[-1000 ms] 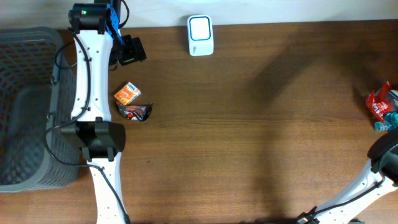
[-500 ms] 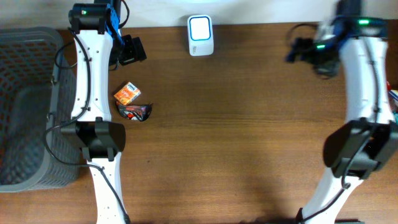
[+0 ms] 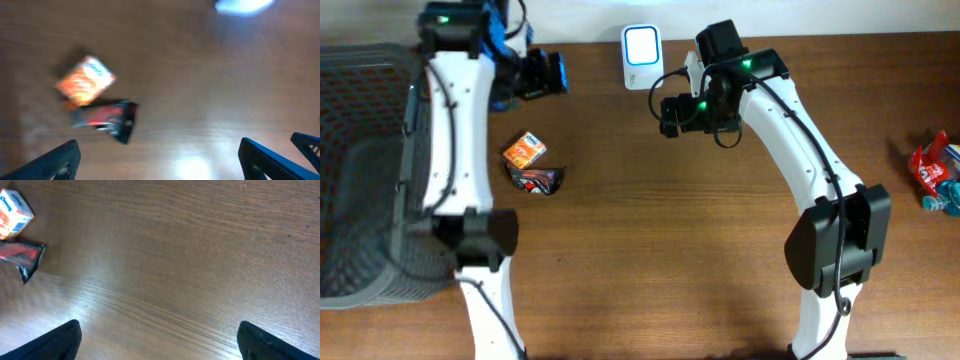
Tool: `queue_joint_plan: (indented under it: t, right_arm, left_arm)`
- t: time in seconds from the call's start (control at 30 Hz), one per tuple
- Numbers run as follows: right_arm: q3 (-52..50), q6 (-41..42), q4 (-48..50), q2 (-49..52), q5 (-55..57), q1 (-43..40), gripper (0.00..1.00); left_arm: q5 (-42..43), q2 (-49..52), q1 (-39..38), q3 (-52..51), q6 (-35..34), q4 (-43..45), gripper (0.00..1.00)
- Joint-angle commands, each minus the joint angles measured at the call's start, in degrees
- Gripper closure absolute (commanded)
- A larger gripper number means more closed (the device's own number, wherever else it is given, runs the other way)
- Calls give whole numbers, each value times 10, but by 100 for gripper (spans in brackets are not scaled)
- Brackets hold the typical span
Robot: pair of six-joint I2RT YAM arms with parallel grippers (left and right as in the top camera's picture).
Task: Scan the item barcode
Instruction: 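Reach the left gripper to the orange box and red-black package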
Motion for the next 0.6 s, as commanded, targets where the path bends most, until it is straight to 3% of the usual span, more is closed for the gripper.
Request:
queue_joint_plan:
  t: [0.0, 0.13, 0.23, 0.3, 0.4, 0.57]
  right_arm:
    - [-4, 8, 7, -1, -4, 3, 2]
    - [-17, 8, 42, 6, -39, 19, 1]
    - [-47, 8, 82, 11, -24, 34, 2]
    - [-48, 8, 82, 14, -23, 28, 1]
    - [-48, 84, 82, 14, 13, -5, 1]
    - [-48, 98, 80, 14, 15, -97, 2]
  left_arm:
    - [-125, -135, 33, 5, -37, -1, 1]
    - [-98, -186, 79, -4, -37, -1, 1]
    - [-3, -191, 62, -103, -20, -1, 1]
    - [-24, -189, 24, -217, -29, 2, 0]
    - [-203, -189, -18, -327, -178, 11, 1]
    - [-104, -188, -44, -458, -198, 138, 1]
